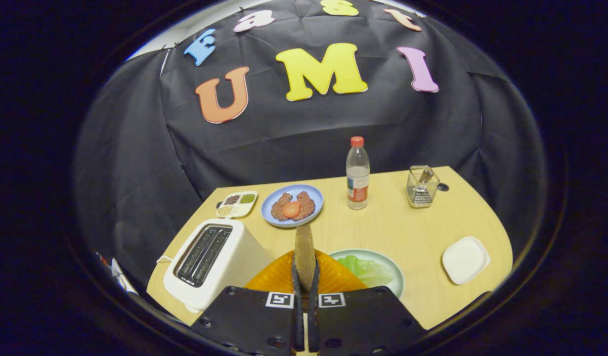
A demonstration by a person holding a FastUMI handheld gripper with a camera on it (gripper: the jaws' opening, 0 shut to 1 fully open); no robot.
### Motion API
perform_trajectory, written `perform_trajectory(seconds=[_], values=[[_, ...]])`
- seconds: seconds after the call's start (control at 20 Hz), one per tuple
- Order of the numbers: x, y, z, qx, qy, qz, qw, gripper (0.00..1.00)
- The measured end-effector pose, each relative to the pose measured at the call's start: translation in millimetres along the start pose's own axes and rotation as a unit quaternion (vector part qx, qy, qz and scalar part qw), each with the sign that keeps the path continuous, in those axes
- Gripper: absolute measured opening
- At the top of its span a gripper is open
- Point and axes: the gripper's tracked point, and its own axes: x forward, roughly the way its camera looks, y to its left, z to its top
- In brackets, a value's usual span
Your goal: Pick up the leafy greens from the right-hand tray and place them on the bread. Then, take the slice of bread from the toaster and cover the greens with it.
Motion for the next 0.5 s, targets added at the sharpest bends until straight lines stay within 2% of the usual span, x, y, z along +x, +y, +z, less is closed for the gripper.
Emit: perform_trajectory(seconds=[0.4,0.5], values=[[32.3,-37.4,-32.5,0.051,0.016,-0.005,0.999,0.03],[33.6,-48.6,-35.7,0.058,0.016,-0.007,0.998,0.07]])
